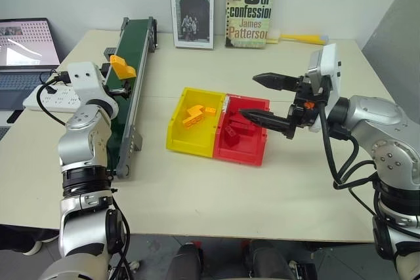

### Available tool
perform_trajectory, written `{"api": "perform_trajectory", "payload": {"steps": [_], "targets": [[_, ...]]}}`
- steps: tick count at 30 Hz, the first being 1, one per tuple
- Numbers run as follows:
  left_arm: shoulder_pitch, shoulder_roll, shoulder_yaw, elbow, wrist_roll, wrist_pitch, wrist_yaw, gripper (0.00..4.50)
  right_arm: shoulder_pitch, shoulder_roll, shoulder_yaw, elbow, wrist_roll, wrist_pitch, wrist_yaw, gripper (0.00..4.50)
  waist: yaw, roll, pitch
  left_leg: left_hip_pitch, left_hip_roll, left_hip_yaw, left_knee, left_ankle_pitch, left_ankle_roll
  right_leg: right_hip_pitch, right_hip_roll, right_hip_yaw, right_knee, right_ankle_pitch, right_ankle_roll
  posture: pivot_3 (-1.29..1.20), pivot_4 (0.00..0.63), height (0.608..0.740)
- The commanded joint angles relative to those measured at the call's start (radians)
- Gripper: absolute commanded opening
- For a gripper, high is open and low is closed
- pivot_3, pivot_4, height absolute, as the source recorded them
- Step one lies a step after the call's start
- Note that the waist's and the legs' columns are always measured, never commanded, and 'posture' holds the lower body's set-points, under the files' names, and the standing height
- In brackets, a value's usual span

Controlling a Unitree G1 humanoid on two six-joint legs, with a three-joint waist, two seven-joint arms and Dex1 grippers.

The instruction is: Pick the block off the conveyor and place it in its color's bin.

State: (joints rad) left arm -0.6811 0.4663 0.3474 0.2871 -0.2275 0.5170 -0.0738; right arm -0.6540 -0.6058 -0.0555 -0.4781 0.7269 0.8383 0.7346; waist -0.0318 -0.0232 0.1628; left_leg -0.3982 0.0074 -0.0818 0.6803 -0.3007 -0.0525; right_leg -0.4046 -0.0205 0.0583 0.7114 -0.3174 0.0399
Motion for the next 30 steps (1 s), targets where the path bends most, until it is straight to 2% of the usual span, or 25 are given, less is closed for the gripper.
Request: {"api": "perform_trajectory", "payload": {"steps": [1, 10, 14, 22, 25, 30], "targets": [[-0.022, 0.001, 0.01, -0.013, -0.005, -0.021, 0.006, 4.44, -0.013, -0.011, -0.016, -0.04, 0.015, -0.003, -0.019, 4.5, 0.0, 0.0, 0.0, 0.0, 0.0, 0.0, 0.0, 0.0, 0.0, 0.0, 0.0, 0.0, 0.0, 0.0, 0.0, 0.0, 0.15, 0.74], [-0.017, -0.009, 0.019, -0.022, -0.011, -0.01, 0.021, 4.44, -0.022, -0.016, -0.016, -0.033, 0.025, 0.004, -0.028, 4.5, 0.0, 0.0, 0.0, 0.0, 0.0, 0.0, 0.0, 0.0, 0.0, 0.0, 0.0, 0.0, 0.0, 0.0, 0.0, 0.0, 0.15, 0.74], [-0.002, -0.019, 0.063, -0.047, -0.048, 0.028, 0.046, 3.96, -0.021, -0.016, -0.012, -0.032, 0.024, 0.006, -0.027, 4.5, 0.0, 0.0, 0.0, 0.0, 0.0, 0.0, 0.0, 0.0, 0.0, 0.0, 0.0, 0.0, 0.0, 0.0, 0.0, 0.0, 0.15, 0.74], [0.024, -0.044, 0.083, -0.115, -0.089, 0.106, 0.074, 2.19, -0.046, -0.016, -0.015, -0.001, 0.015, 0.001, -0.022, 4.5, 0.0, 0.0, 0.0, 0.0, 0.0, 0.0, 0.0, 0.0, 0.0, 0.0, 0.0, 0.0, 0.0, 0.0, 0.0, 0.0, 0.15, 0.74], [0.029, -0.048, 0.086, -0.132, -0.095, 0.121, 0.078, 1.66, -0.049, -0.018, -0.014, 0.001, 0.014, 0.002, -0.02, 4.5, 0.0, 0.0, 0.0, 0.0, 0.0, 0.0, 0.0, 0.0, 0.0, 0.0, 0.0, 0.0, 0.0, 0.0, 0.0, 0.0, 0.15, 0.74], [0.028, -0.037, 0.08, -0.147, -0.093, 0.132, 0.072, 1.54, -0.055, -0.017, -0.015, 0.007, 0.012, 0.002, -0.022, 4.5, 0.0, 0.0, 0.0, 0.0, 0.0, 0.0, 0.0, 0.0, 0.0, 0.0, 0.0, 0.0, 0.0, 0.0, 0.0, 0.0, 0.15, 0.74]]}}
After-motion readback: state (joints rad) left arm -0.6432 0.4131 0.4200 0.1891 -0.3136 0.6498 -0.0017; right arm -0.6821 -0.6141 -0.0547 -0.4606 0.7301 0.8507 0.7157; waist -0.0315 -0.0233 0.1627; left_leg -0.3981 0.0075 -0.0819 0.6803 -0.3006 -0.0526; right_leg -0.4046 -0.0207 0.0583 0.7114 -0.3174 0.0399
